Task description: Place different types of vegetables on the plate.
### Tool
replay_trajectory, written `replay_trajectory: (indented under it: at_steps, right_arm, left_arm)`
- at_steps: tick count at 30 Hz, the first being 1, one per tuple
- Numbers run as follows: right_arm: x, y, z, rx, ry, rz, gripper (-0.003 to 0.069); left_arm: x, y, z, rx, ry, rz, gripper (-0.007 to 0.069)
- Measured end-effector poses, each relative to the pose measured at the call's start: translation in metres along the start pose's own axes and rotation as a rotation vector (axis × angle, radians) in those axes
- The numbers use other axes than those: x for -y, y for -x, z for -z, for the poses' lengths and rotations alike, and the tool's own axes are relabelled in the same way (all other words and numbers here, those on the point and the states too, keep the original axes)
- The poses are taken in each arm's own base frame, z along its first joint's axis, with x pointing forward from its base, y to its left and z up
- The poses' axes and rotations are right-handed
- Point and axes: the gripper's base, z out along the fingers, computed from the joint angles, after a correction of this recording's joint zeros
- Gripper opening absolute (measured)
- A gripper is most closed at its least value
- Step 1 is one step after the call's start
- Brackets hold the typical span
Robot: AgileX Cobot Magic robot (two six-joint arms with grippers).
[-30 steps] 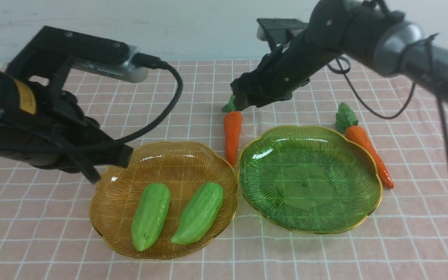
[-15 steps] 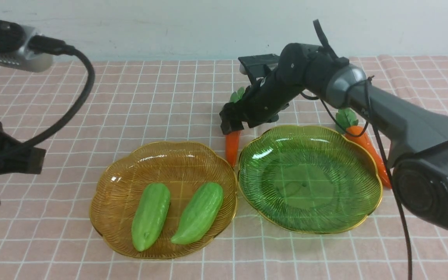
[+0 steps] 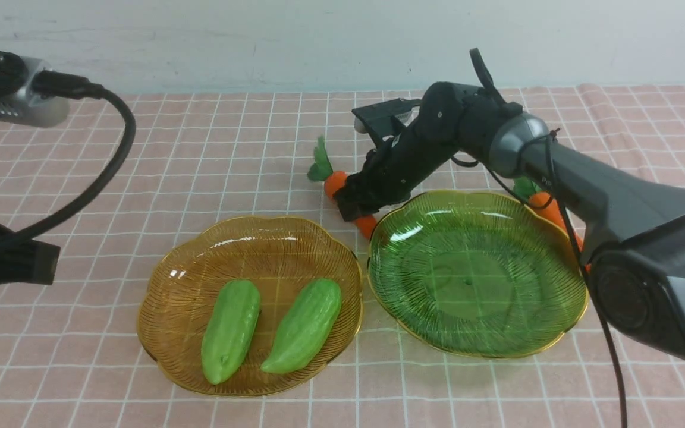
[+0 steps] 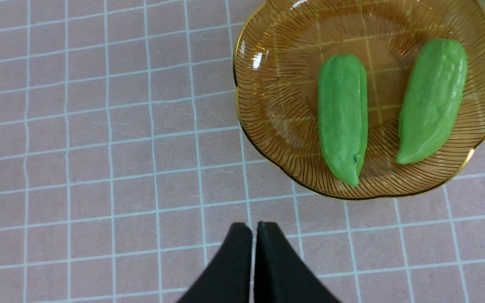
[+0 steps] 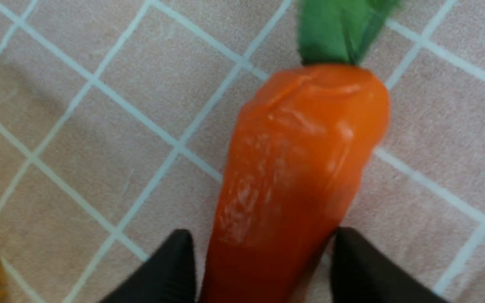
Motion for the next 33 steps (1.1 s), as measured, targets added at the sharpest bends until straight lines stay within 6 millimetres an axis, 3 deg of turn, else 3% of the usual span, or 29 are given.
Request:
replay_trajectory:
  at_steps: [5, 9, 17, 23, 28, 33]
  right_arm:
    - [-0.018, 0.028, 0.058, 0.050, 0.024, 0.020, 0.0259]
    - [-0.024, 0.037, 0.077, 0.084, 0.027, -0.011, 0.0259]
    - [-0.025, 0.040, 0.092, 0.084, -0.005, -0.138, 0.0259]
    - [-0.034, 0.038, 0.113, 0.072, 0.018, -0.189, 0.0259]
    - [-0.051, 0.022, 0.136, 0.004, 0.058, -0.199, 0.0259]
    - [-0.051, 0.004, 0.137, -0.068, 0.032, -0.205, 0.0259]
  left_arm:
    - [-0.001, -0.002, 0.005, 0.013, -0.009, 0.006, -0.0003]
    - [-0.002, -0.003, 0.007, 0.020, -0.012, 0.008, -0.0003]
    - [-0.005, -0.007, 0.015, 0.048, -0.025, 0.016, -0.0003]
    - [-0.007, -0.010, 0.021, 0.065, -0.031, 0.027, -0.0003]
    - [-0.008, -0.012, 0.024, 0.077, -0.035, 0.032, -0.0003]
    - [-0.008, -0.012, 0.024, 0.077, -0.035, 0.032, -0.0003]
